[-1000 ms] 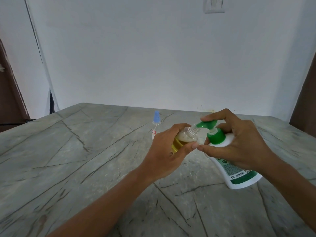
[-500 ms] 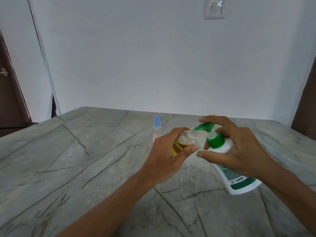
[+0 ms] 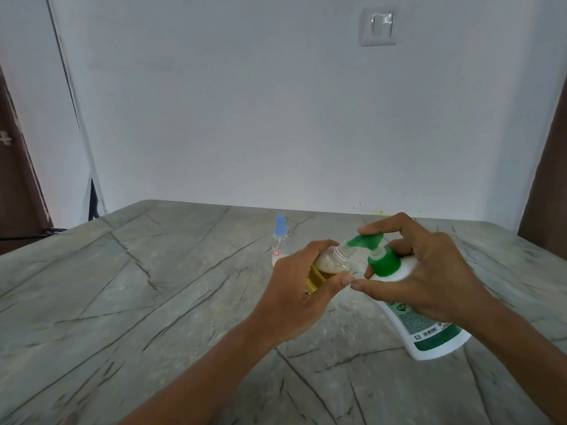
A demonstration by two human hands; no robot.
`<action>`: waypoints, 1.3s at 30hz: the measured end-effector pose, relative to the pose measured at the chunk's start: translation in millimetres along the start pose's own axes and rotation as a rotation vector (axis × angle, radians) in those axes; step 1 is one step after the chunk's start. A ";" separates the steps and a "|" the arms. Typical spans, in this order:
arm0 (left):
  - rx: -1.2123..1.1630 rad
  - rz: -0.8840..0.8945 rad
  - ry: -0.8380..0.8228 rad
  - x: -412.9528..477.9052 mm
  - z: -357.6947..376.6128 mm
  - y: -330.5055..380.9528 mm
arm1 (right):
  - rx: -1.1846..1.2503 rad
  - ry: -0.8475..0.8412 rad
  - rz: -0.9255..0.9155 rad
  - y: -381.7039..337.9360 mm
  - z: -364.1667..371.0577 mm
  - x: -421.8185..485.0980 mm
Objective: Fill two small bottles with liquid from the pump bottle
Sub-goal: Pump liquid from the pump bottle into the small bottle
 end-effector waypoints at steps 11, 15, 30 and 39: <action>-0.009 -0.006 0.016 2.2 -1.3 0.5 | -0.011 -0.033 -0.018 -0.5 4.2 -1.5; -0.008 0.009 0.021 3.0 -2.0 1.8 | -0.008 -0.035 -0.009 0.8 5.1 -1.2; 0.021 0.043 -0.002 -0.2 0.1 2.2 | 0.027 0.015 0.012 -1.8 0.5 0.0; 0.019 0.025 0.003 2.0 -0.2 -0.3 | -0.003 -0.050 0.004 -0.3 6.4 -1.7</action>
Point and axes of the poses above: each hand's wrist, its own x-axis towards the middle knuckle, its own z-axis out of the palm, y = z × x, the point moved 8 cm from there along x, towards the middle knuckle, and after that the axes turned 14 degrees about y, right-handed, at the moved point
